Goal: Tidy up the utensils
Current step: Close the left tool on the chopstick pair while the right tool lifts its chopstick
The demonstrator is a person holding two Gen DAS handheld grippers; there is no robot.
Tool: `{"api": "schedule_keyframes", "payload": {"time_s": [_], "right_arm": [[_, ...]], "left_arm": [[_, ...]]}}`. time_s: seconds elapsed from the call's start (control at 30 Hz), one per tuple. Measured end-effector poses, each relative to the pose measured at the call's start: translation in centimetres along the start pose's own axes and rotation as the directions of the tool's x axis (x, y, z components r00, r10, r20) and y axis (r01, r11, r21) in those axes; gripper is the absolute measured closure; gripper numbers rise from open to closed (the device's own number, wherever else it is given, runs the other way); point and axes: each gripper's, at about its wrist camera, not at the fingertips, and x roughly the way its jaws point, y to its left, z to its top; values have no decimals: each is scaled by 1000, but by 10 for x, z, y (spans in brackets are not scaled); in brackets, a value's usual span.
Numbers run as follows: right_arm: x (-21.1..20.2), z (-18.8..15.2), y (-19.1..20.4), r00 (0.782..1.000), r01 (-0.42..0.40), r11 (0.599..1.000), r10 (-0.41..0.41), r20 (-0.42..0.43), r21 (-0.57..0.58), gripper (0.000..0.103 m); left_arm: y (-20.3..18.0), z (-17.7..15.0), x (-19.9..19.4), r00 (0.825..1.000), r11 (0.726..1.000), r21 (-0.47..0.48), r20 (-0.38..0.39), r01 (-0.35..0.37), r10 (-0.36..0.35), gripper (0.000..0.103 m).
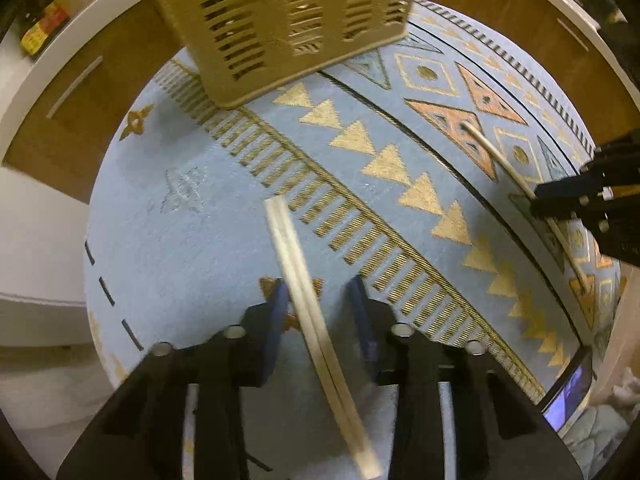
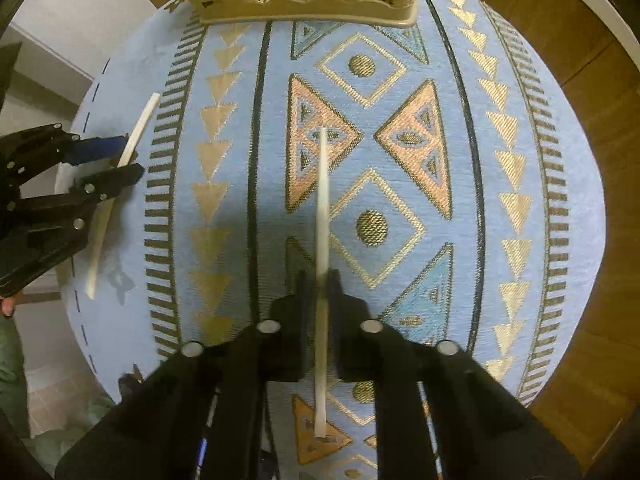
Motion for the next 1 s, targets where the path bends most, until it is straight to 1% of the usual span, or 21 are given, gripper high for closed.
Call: {"api": "schedule_keyframes", "payload": {"time_s": [0.07, 0.13, 0.2, 0.27, 0.33, 0.37, 0.4, 0.47, 0.53, 0.57, 0.63, 0.67, 0.7, 0.73, 0.77, 0.8, 0.83, 0.9, 0.93, 0.97, 1.0], "right_arm": [[2, 2, 3, 1000, -13, 1000, 13, 5, 11, 99], [1, 0, 3, 1000, -19, 1000, 19, 15, 12, 99], [-3, -6, -4, 999, -28, 999, 27, 27, 16, 99], [-7, -14, -12, 998, -52, 998, 51, 46, 26, 99], [-13, -21, -16, 994, -78, 996, 75, 79, 33, 99], [-17, -24, -17, 991, -89, 995, 85, 106, 36, 99], [-21, -28, -19, 987, -101, 994, 96, 130, 36, 99], [-31, -34, -21, 976, -127, 991, 119, 181, 30, 99], [-42, -41, -21, 963, -132, 991, 124, 240, 17, 99], [-48, -41, -24, 956, -139, 990, 131, 262, 12, 99], [-62, -45, -25, 933, -166, 986, 158, 323, -3, 99], [-68, -46, -25, 922, -173, 985, 165, 350, -11, 99], [-73, -47, -25, 913, -176, 984, 170, 372, -18, 99], [-78, -48, -25, 901, -182, 983, 178, 395, -28, 99], [-82, -46, -27, 893, -186, 982, 184, 411, -37, 99], [-85, -45, -26, 880, -190, 981, 191, 435, -46, 99], [-86, -45, -24, 871, -192, 980, 195, 450, -52, 99], [-95, -47, -24, 842, -210, 975, 216, 494, -69, 99], [-100, -47, -24, 821, -227, 971, 234, 521, -78, 99], [-106, -45, -23, 805, -235, 968, 243, 541, -85, 99], [-111, -44, -22, 785, -241, 966, 250, 567, -94, 99]], "left_arm": [[-7, 1, -1, 1000, 1000, 23, -2, -20, 20, 92], [-12, 0, -2, 999, 999, 30, 6, -34, 34, 93], [-11, -1, -3, 999, 999, 14, 20, -29, 29, 93], [-10, -6, -10, 996, 999, -21, 79, 39, -38, 94], [-4, -11, -19, 984, 990, -81, 143, 119, -107, 94], [-4, -12, -19, 979, 986, -94, 162, 139, -122, 94], [0, -14, -26, 967, 978, -115, 208, 175, -149, 94], [7, -16, -35, 954, 972, -133, 257, 195, -156, 94], [16, -20, -46, 931, 962, -156, 326, 224, -164, 94], [20, -20, -54, 913, 954, -169, 369, 247, -171, 94], [27, -22, -67, 890, 946, -183, 425, 266, -168, 94], [30, -23, -75, 871, 943, -187, 463, 276, -164, 94], [32, -23, -80, 860, 941, -190, 485, 282, -159, 94], [36, -24, -88, 842, 937, -193, 517, 292, -156, 94], [33, -19, -88, 830, 935, -192, 537, 297, -153, 94], [34, -21, -97, 812, 935, -192, 566, 297, -142, 94], [36, -26, -105, 800, 936, -192, 585, 295, -132, 94], [36, -24, -117, 770, 936, -188, 628, 297, -118, 94], [39, -26, -124, 755, 936, -189, 647, 297, -109, 94], [39, -24, -129, 743, 936, -193, 663, 294, -96, 94], [42, -22, -137, 723, 935, -196, 685, 297, -86, 94]]}}
